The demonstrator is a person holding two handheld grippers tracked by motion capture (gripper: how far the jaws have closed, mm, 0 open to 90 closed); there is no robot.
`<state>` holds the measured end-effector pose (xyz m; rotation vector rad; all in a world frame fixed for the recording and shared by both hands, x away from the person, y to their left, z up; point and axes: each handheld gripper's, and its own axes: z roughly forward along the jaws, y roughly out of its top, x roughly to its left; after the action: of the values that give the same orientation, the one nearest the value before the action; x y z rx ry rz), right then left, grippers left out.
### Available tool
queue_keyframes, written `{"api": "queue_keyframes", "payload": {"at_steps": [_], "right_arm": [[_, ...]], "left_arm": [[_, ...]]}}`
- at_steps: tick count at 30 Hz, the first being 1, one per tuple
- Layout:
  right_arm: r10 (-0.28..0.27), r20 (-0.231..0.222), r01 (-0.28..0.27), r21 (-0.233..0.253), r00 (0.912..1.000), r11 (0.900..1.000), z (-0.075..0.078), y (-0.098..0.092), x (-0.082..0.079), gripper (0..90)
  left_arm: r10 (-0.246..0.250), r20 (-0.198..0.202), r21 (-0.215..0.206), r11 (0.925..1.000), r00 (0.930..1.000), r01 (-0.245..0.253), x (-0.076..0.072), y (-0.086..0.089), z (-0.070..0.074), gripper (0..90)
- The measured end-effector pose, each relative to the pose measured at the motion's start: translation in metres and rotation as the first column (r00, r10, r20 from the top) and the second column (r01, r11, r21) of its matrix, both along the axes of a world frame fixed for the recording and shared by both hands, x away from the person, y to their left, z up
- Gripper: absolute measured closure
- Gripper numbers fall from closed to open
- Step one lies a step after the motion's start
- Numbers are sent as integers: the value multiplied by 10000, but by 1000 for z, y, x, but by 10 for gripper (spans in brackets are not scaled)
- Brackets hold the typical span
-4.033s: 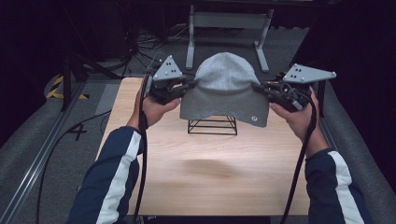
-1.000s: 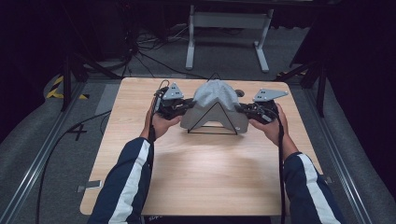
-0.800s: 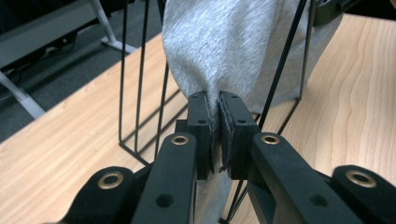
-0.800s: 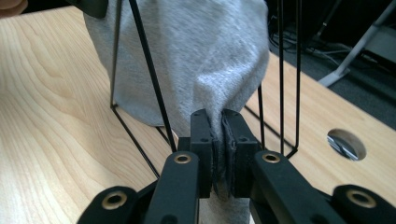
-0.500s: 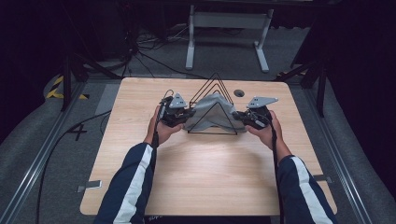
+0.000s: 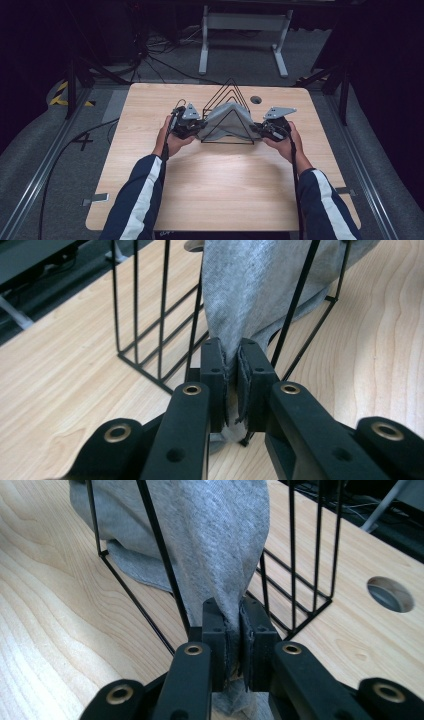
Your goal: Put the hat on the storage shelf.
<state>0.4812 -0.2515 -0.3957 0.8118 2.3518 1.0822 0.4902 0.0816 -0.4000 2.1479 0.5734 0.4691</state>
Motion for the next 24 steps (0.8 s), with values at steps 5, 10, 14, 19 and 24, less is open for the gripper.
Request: {"api": "queue_keyframes", "payload": {"at_steps": [5,10,14,19,24], "right_arm": [[21,102,-17,-357,9999,9994,6,0,-5,810],[35,211,-26,-464,9998,9989,11,-1,-9,800],[-13,298,27,-471,9996,9989,17,-1,-14,767],[6,381,17,-616,9993,9981,23,-3,-22,728],[68,338,-42,-768,9994,9970,26,-9,-30,703]], "left_arm": [[76,91,207,9998,9999,-78,-6,9,5,832],[46,279,339,9994,9996,-56,-14,19,12,831],[-19,421,551,9985,9991,-4,-22,25,18,817],[-138,516,739,9972,9986,100,-34,35,23,802],[-100,467,1010,9949,9989,53,-45,48,23,764]]}}
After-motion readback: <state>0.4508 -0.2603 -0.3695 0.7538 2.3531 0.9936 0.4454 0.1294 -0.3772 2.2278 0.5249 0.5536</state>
